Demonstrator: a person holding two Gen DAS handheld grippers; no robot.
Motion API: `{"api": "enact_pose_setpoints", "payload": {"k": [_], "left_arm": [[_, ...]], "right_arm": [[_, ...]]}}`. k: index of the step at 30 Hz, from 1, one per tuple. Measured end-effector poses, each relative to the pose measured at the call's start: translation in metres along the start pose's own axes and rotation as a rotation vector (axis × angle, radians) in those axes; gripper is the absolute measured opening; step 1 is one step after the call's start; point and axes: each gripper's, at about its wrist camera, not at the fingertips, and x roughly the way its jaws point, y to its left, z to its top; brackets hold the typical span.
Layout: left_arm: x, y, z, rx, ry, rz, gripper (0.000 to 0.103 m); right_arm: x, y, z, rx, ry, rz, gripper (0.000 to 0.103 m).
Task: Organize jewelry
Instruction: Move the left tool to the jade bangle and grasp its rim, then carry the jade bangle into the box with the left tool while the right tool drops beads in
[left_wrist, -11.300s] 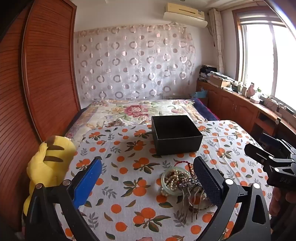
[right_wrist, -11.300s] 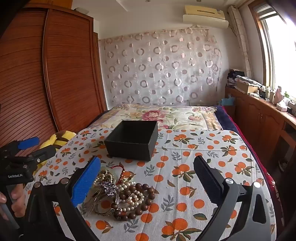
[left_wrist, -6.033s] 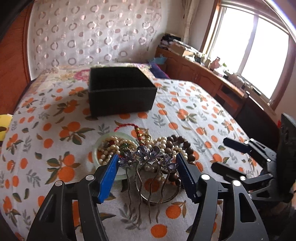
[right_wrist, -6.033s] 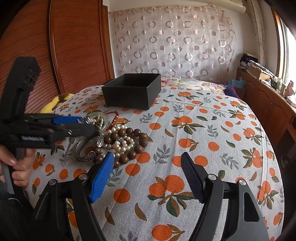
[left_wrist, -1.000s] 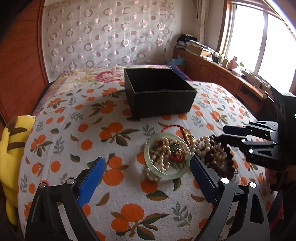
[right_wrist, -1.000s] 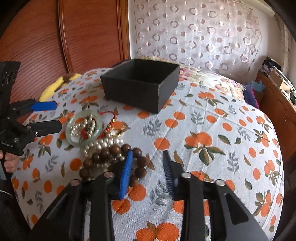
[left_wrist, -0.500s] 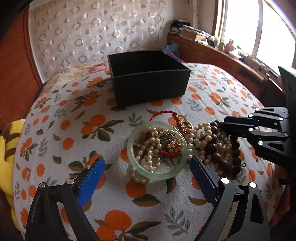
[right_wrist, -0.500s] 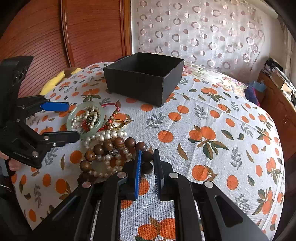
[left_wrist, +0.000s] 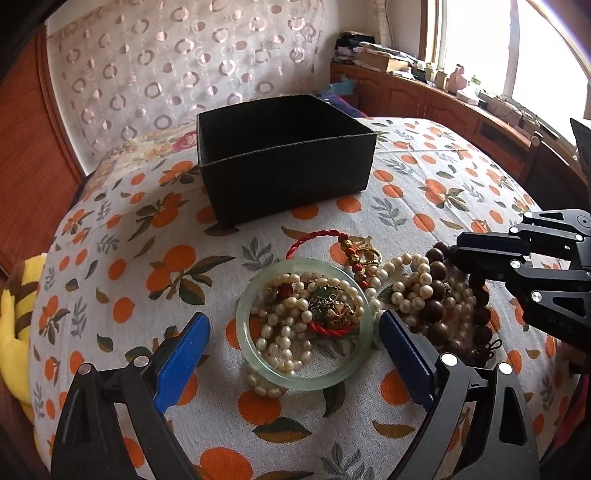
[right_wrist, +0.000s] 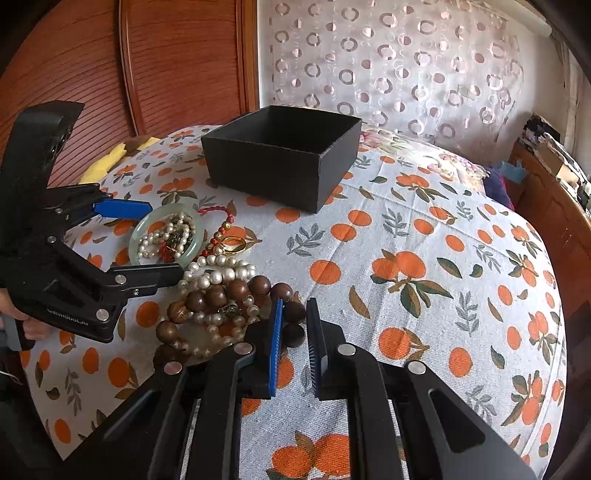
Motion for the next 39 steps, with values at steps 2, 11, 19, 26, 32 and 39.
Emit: {"api": "enact_pose_setpoints", "payload": {"k": [2,11,19,26,32,39], "left_arm": [[0.0,-0.001,0.001,0.0,0.006,-0.005,0.076],[0.001,-0.002,0.0,0.007,-0.005,0.001,0.075],[-0.005,-0.008,-0.002,0.02,-0.03,0.018,0.069],[-0.037,-0.004,-0.006,-0.019,-0.113,-0.004,0.069],[-0.063,-0.001,-0.011,-0.031,-0.161,-0.015,0.069],[-0.082,0.004,-0.015,-0.056,-0.204,-0.024,0.069]], "right_arm": [[0.0,0.0,0.0,0.003,-0.001,-0.005,0.014],[0.0,-0.001,0.0,0.006,0.0,-0.006,0.015],[0.0,-0.001,-0.001,0.006,0.0,-0.006,0.015],[0.002,-0.002,-0.001,0.008,0.007,0.0,0.016],[0.002,-0.002,-0.001,0.009,0.008,0.001,0.016],[0.005,-0.001,-0.001,0.01,0.025,0.03,0.015]]}}
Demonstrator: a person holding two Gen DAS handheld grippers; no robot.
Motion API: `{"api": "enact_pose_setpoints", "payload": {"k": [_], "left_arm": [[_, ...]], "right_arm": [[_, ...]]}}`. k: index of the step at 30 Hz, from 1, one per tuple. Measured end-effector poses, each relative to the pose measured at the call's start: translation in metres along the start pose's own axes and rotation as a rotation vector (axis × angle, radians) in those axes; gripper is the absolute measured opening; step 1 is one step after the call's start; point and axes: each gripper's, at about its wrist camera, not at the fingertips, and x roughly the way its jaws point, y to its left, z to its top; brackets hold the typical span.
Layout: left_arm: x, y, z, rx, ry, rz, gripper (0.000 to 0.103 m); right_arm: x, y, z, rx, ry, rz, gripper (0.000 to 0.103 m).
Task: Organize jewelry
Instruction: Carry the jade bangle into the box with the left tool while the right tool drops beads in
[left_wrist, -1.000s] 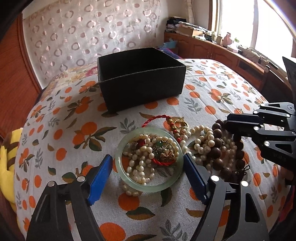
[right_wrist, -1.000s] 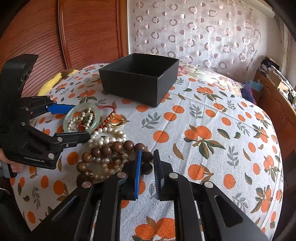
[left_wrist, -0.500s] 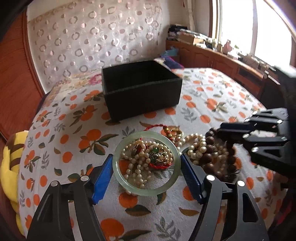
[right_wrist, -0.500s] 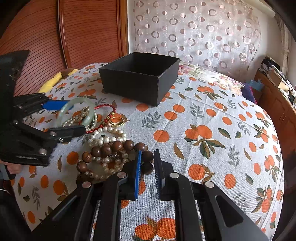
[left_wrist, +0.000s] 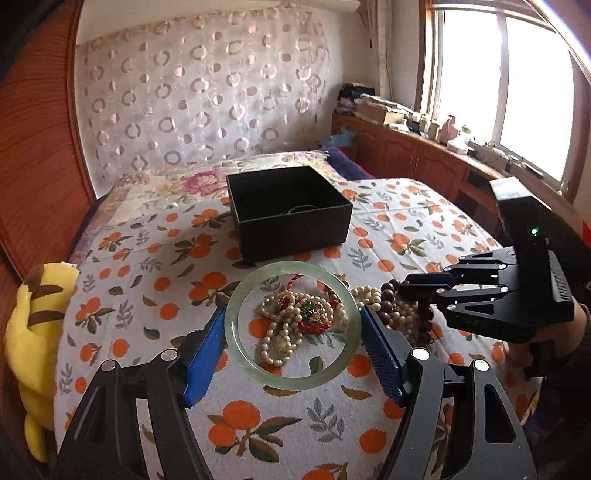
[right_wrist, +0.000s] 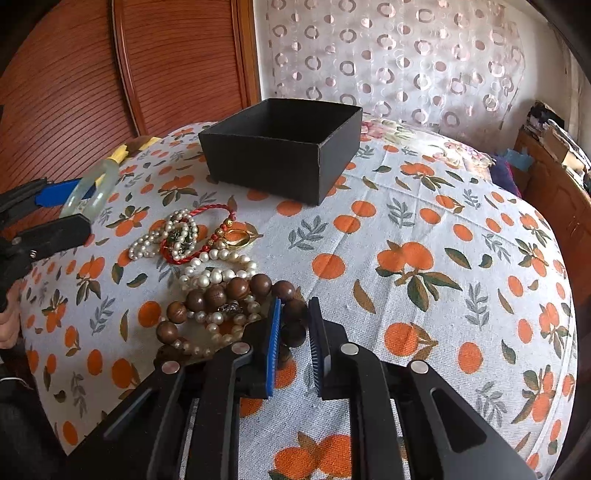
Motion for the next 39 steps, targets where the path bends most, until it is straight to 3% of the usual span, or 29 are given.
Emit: {"api": "enact_pose_setpoints", "payload": {"k": [6,20,39], "left_arm": [[-0.006,0.007,-0.001,-0.021,-0.023,-0.017,0.069],[-0.01,0.02,0.017,-0.029,-0.07,-0.005,0.069],[0.017,0.04,0.057,-0.054,-0.094,0.012,0.069]], "right_arm": [[-0.017,0.011,0.004,-0.009,-0.068,-0.022,0.015],[-0.08,0.027,0.057,-0.105,-0.227,-0.072,0.015],[-0.073,0.009,0.127,-0.109,-0.334,-0.119,0.015]]}}
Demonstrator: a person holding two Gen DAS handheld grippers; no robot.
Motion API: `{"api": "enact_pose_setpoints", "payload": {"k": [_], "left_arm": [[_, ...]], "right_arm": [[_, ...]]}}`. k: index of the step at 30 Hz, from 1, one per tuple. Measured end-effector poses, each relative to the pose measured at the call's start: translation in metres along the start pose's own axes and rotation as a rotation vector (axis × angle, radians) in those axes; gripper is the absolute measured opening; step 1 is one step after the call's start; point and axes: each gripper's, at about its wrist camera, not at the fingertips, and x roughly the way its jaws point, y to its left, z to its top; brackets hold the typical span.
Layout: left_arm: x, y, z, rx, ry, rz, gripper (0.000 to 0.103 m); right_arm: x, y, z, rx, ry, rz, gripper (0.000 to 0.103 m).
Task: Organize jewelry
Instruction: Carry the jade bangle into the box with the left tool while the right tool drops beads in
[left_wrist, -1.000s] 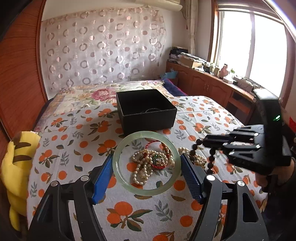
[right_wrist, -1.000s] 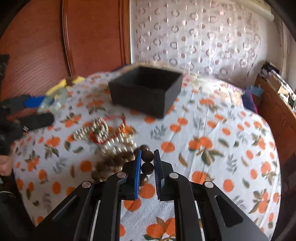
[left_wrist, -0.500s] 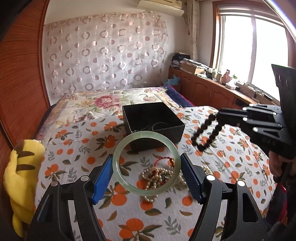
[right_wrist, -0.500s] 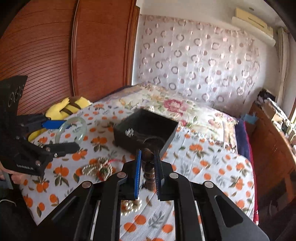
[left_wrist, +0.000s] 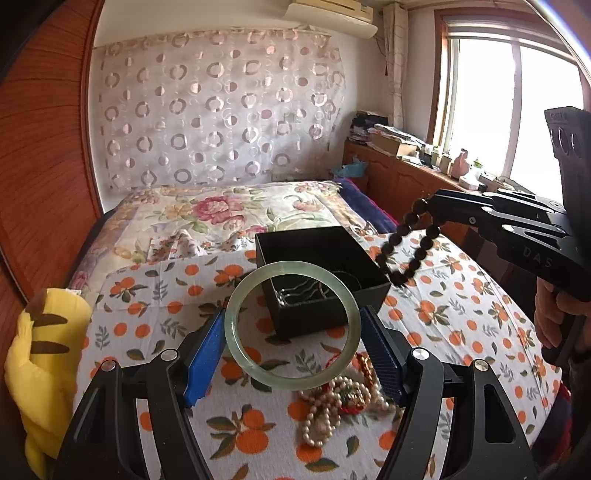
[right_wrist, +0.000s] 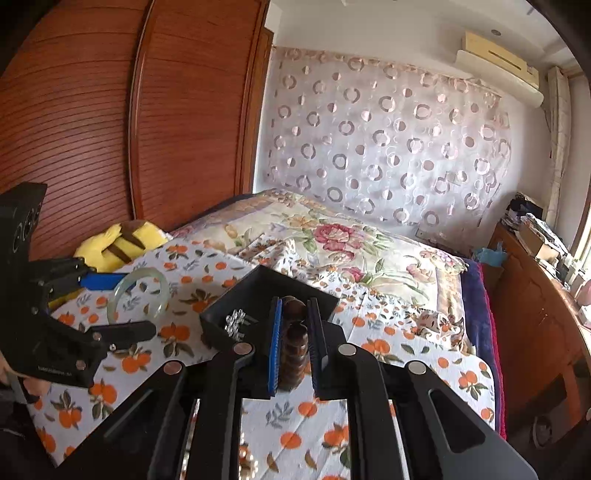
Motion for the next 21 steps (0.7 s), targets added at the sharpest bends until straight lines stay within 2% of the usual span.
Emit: {"api": "enact_pose_setpoints", "payload": {"k": [7,11,19,21], "left_arm": [[0.013,0.002,0.007,-0.003,0.011,0.008,0.069],[0.017,0.002,0.006,-0.005,0.022,0.009,0.069],[0.025,0.0,0.01,-0.008,0.033,0.005,0.069],[0.028,-0.002,0.014,-0.003,0.032,0.005,0.069]], "right_arm": [[0.024,-0.01,0.01,0.039,0.0,0.0,0.015],[0.039,-0.015,0.01,0.072,0.012,0.03,0.015],[0.07,-0.015,-0.005,0.094,0.117,0.062,0.015],[0.069,-0.016,-0.01,0.11,0.116,0.065,0.02]]}}
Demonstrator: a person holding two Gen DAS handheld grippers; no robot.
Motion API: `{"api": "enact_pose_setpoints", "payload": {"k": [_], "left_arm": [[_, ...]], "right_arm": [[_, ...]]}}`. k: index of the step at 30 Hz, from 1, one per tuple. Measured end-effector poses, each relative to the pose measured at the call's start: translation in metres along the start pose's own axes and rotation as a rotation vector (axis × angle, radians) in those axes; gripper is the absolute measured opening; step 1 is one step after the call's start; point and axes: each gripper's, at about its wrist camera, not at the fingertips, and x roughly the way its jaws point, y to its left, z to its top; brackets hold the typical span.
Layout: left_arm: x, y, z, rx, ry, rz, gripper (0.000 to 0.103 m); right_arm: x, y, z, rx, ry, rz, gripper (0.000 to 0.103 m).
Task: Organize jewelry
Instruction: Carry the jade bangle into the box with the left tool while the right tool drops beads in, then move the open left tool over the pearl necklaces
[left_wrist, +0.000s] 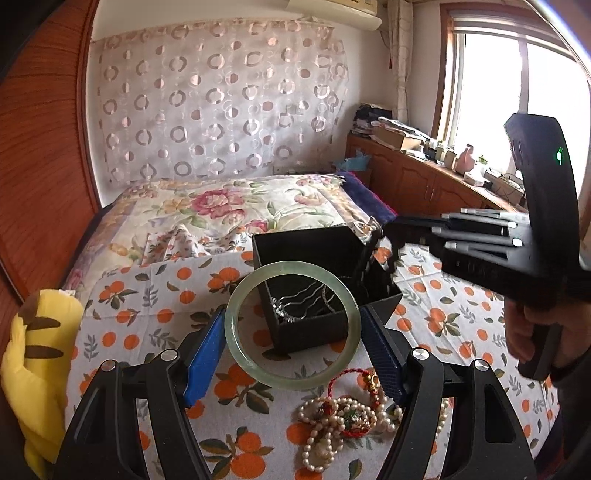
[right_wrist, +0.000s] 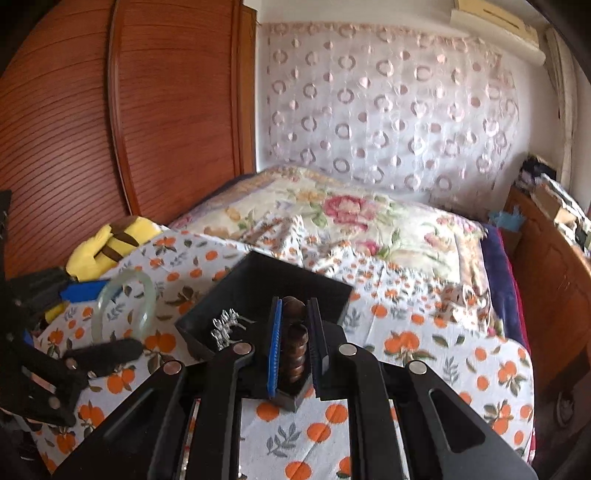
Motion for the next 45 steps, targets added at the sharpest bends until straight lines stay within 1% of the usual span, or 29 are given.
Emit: {"api": "enact_pose_setpoints", "payload": {"k": [1,2,9,14,20,21,22,23,29,32,34,40,43,45], "left_arm": [[0.002,-0.001,0.002,0.004,0.0,0.0,0.069],[0.003,-0.002,0.003,0.006,0.0,0.0,0.069],[0.027,-0.01,0.019,0.027,0.023,0.007,0.069],[0.056,-0.016,0.027,0.042,0.066,0.018,0.069],[0.08,-0.024,0.03,0.059,0.108,0.023,0.069],[0.083,-0.025,0.029,0.066,0.113,0.021,0.07],[0.083,-0.027,0.028,0.075,0.109,0.028,0.074],[0.083,-0.029,0.028,0.081,0.103,0.039,0.078],[0.067,-0.03,0.028,0.074,0.08,0.031,0.08],[0.05,-0.028,0.024,0.071,0.06,0.022,0.084],[0.04,-0.026,0.018,0.075,0.052,0.021,0.084],[0.018,-0.016,-0.001,0.086,0.062,0.023,0.084],[0.008,-0.007,-0.015,0.086,0.081,0.025,0.085],[0.005,-0.002,-0.026,0.087,0.107,0.023,0.087]], "right_arm": [[-0.001,-0.001,-0.002,0.005,-0.004,0.002,0.026],[-0.003,-0.002,-0.004,0.008,-0.005,0.002,0.027],[-0.013,-0.013,-0.021,0.011,0.003,-0.024,0.027],[-0.02,-0.022,-0.036,0.013,0.01,-0.039,0.027],[-0.028,-0.029,-0.057,0.025,0.015,-0.037,0.027],[-0.029,-0.03,-0.06,0.026,0.018,-0.036,0.027],[-0.03,-0.03,-0.062,0.027,0.019,-0.036,0.027],[-0.031,-0.029,-0.065,0.027,0.019,-0.035,0.027],[-0.04,-0.025,-0.078,0.038,0.012,-0.01,0.027],[-0.041,-0.016,-0.086,0.033,0.034,0.016,0.027],[-0.039,-0.011,-0.092,0.023,0.051,0.028,0.027],[-0.034,0.009,-0.11,0.004,0.094,0.058,0.027],[-0.032,0.015,-0.117,-0.004,0.108,0.071,0.027],[-0.033,0.019,-0.119,-0.009,0.11,0.071,0.027]]}}
